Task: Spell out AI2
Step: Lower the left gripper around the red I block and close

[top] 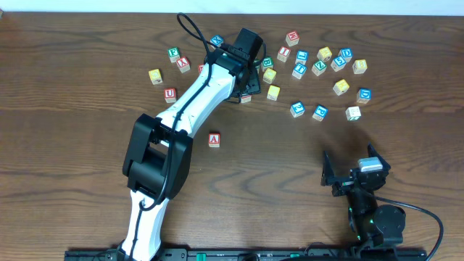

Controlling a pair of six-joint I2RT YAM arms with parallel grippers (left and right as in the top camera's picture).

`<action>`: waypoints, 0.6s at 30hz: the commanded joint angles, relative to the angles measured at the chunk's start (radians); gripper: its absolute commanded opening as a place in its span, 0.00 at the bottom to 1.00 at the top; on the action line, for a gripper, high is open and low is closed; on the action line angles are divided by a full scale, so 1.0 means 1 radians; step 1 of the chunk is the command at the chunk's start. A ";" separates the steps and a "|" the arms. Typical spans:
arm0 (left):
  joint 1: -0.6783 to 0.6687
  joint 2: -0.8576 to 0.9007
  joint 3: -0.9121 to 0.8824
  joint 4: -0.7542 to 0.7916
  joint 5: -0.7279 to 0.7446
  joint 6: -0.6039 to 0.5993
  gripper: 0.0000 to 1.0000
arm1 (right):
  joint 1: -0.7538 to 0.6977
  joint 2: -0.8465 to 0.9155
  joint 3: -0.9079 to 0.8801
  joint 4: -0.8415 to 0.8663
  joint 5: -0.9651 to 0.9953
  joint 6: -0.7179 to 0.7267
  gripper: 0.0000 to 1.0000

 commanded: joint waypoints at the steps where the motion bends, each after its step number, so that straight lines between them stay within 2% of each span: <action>1: 0.004 -0.002 0.024 0.008 -0.018 -0.026 0.62 | -0.007 -0.003 -0.002 -0.004 0.004 0.013 0.99; 18: -0.018 0.062 0.024 0.030 -0.040 -0.043 0.62 | -0.007 -0.003 -0.002 -0.004 0.004 0.013 0.99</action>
